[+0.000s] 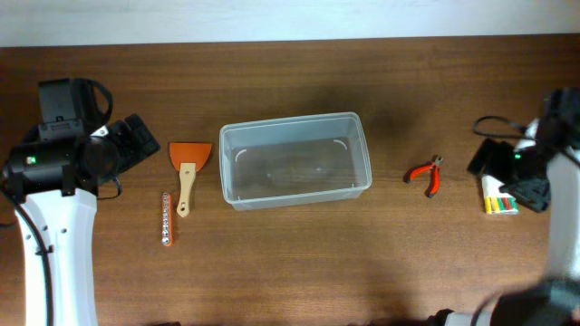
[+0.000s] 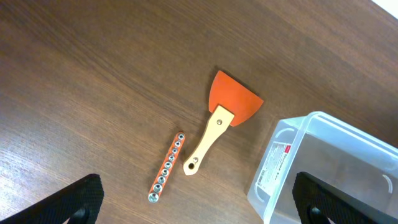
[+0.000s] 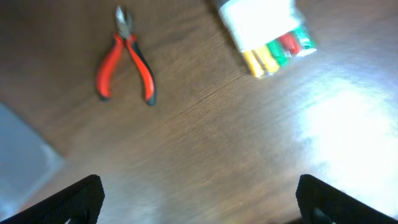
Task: Pack container
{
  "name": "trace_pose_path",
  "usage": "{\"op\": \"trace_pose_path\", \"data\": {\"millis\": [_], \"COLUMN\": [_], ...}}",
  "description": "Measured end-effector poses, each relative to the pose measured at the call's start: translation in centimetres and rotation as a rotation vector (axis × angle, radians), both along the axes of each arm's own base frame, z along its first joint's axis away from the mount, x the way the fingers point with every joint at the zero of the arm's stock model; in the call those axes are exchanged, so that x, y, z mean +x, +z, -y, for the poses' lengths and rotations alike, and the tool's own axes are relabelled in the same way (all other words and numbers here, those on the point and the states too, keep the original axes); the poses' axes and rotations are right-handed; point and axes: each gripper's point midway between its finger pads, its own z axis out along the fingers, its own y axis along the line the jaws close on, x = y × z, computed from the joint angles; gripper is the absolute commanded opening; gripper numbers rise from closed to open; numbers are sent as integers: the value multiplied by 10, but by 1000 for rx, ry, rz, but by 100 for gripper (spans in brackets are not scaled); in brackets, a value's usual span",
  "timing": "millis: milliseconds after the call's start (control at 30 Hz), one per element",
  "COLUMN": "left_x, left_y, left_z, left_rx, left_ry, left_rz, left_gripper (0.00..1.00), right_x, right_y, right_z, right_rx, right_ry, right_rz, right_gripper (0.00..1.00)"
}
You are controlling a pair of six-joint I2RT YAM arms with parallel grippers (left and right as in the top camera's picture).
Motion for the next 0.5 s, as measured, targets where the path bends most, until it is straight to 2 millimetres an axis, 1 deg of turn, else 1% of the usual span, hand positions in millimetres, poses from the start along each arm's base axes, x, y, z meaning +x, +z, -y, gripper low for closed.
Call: {"op": "trace_pose_path", "data": {"millis": [100, 167, 333, 500], "left_x": [-1, -1, 0, -1], "left_y": [0, 0, 0, 0], "left_z": [1, 1, 1, 1], "left_rx": [-4, -4, -4, -4], "left_ry": [-1, -2, -2, -2], "left_rz": [-3, -3, -2, -2], "left_gripper": [99, 99, 99, 99], "right_x": [8, 14, 27, 40], "right_y": [-24, -36, -63, -86], "right_z": [-1, -3, -12, -20], "right_rx": [21, 31, 48, 52], "right_ry": [79, 129, 249, 341], "right_rz": [-57, -76, -118, -135], "right_gripper": [99, 99, 99, 99]}}
